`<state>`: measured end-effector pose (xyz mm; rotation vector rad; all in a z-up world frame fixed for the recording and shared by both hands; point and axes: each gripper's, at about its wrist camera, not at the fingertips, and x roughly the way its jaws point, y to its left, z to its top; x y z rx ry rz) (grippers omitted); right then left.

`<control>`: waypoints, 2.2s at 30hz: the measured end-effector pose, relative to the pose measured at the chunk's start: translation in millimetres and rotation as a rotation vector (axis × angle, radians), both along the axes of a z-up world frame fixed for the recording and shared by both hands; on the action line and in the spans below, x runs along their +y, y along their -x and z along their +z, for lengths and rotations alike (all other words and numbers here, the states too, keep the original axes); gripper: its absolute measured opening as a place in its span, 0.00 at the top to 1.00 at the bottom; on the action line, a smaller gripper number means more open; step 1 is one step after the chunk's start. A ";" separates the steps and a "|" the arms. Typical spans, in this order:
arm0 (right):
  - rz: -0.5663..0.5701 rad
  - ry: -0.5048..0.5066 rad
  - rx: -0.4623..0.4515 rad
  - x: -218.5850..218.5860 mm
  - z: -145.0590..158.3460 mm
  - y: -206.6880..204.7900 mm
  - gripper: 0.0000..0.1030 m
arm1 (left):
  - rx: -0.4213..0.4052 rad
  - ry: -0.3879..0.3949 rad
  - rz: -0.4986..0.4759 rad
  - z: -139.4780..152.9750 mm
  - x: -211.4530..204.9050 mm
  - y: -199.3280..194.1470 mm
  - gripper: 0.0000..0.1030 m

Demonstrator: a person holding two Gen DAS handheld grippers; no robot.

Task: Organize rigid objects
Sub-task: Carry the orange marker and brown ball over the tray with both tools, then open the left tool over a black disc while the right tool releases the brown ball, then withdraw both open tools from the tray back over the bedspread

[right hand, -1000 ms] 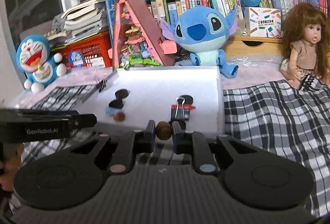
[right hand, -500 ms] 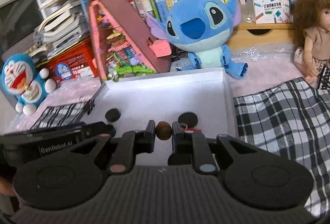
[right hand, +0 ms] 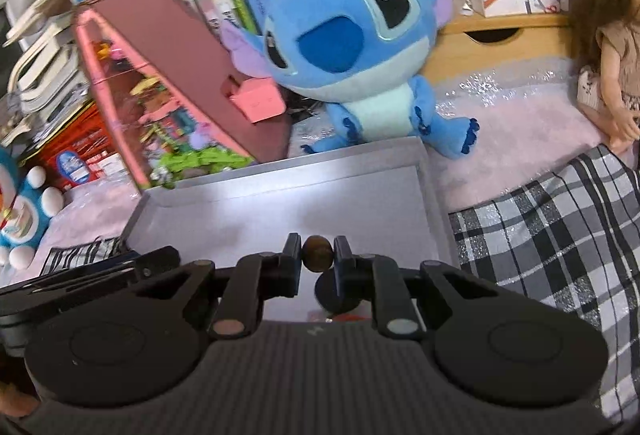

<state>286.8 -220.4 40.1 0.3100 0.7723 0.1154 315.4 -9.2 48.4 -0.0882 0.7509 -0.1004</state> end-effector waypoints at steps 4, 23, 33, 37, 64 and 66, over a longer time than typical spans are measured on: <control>-0.005 0.011 0.001 0.1 -5.0 -7.5 0.80 | 0.009 -0.009 0.024 -8.0 2.7 -8.3 0.59; 0.001 0.051 0.007 7.3 -24.0 -14.4 0.80 | 0.015 -0.043 0.032 -27.5 0.0 -13.8 0.59; 0.001 0.057 -0.014 7.7 -23.9 -9.6 0.62 | 0.000 -0.034 0.040 -20.6 1.6 -3.0 0.37; 0.006 0.026 -0.045 -0.1 -19.5 -0.1 0.52 | -0.058 -0.024 0.002 -6.7 6.2 15.7 0.21; 0.200 0.090 -0.269 3.2 24.3 124.6 0.14 | -0.148 -0.025 -0.108 10.2 18.8 164.3 0.12; 0.218 0.103 -0.281 5.4 23.9 134.6 0.13 | -0.148 -0.024 -0.117 8.1 18.6 172.1 0.12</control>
